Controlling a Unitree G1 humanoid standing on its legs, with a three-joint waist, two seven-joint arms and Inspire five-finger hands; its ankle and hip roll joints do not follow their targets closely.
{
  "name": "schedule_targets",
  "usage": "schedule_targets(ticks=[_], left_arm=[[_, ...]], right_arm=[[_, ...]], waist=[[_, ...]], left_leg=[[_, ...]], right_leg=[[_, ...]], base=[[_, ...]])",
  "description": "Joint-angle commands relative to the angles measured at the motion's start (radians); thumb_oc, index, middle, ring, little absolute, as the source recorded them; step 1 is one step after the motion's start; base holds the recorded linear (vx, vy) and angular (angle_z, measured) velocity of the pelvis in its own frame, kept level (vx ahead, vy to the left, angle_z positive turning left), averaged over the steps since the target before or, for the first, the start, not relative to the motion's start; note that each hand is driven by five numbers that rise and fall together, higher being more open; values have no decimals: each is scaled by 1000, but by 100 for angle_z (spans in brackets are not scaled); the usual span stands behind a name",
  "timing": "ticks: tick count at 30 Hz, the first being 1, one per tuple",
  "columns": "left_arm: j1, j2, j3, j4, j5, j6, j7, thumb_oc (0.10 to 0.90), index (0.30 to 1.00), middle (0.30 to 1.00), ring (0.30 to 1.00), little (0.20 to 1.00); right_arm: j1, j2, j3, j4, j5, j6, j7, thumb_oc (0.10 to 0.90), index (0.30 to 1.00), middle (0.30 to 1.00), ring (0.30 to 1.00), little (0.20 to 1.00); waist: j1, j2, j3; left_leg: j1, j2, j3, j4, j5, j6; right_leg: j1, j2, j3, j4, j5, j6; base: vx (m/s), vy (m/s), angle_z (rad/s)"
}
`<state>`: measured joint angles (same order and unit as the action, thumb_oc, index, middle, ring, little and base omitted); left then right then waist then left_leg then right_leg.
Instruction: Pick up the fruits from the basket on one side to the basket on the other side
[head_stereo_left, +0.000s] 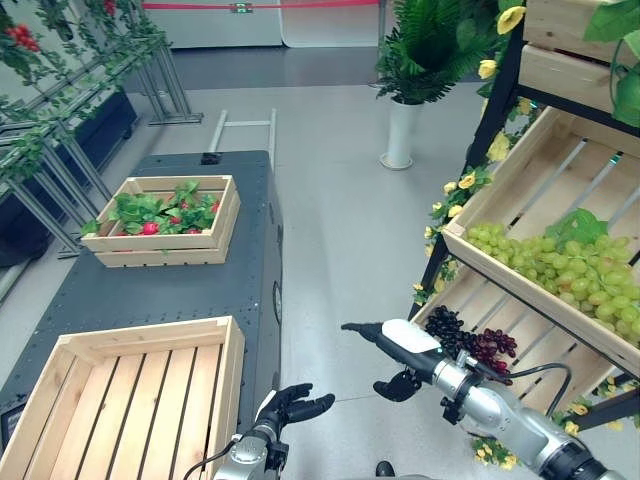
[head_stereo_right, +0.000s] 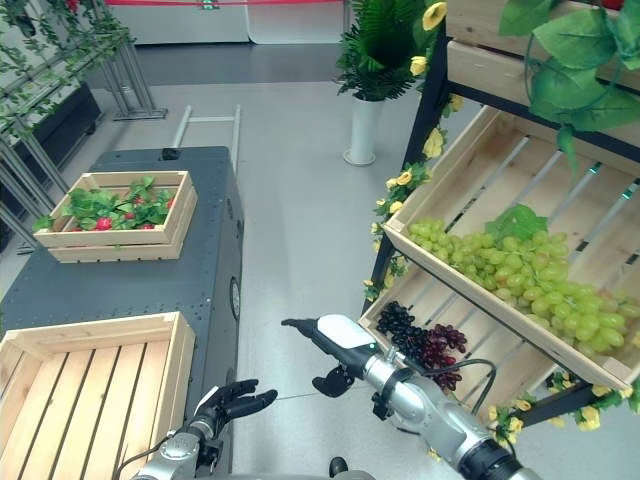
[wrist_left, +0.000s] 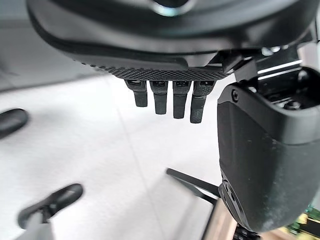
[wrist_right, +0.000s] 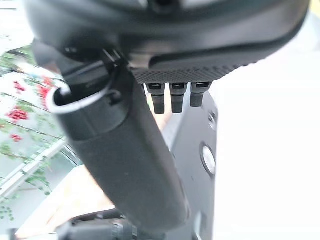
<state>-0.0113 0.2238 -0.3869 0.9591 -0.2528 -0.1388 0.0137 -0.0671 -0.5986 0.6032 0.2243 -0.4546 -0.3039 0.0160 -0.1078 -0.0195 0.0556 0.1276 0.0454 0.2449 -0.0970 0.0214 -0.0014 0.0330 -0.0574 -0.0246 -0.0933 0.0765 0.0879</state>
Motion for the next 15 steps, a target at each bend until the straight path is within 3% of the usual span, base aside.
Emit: schedule_targets(ticks=[1,7,9,15], left_arm=[[-98,-12,-34,6,-6,-99,-22,800,900,900,900,900],[-78,-2,-40,10,55,-152,-7,800,900,900,900,900],[-73,-1,-45,25,85,-148,-11,800,900,900,900,900],[-81,-12,-106,115,193,-119,-49,800,900,900,900,900]], right_arm=[[-89,47,-12,6,102,-5,-125,800,900,900,900,900],[-61,113,-21,127,283,55,-96,800,900,900,900,900],[-39,163,-39,201,396,89,-67,800,900,900,900,900],[-26,267,-56,391,493,149,-9,800,900,900,900,900]], waist=[[28,-1,6],[48,4,10],[52,9,12],[61,21,18]], left_leg=[[10,-33,-33,10,-81,26],[-2,-37,-67,10,-77,25],[-4,-39,-79,10,-75,25],[-12,-47,-108,10,-72,28]], right_leg=[[36,-9,-61,6,-21,8],[44,-12,-90,6,-28,2],[50,-14,-102,6,-32,-2],[61,-20,-129,6,-44,-6]], base=[[-3,-57,14],[-9,-41,20],[-6,-37,19],[-14,-21,17]])
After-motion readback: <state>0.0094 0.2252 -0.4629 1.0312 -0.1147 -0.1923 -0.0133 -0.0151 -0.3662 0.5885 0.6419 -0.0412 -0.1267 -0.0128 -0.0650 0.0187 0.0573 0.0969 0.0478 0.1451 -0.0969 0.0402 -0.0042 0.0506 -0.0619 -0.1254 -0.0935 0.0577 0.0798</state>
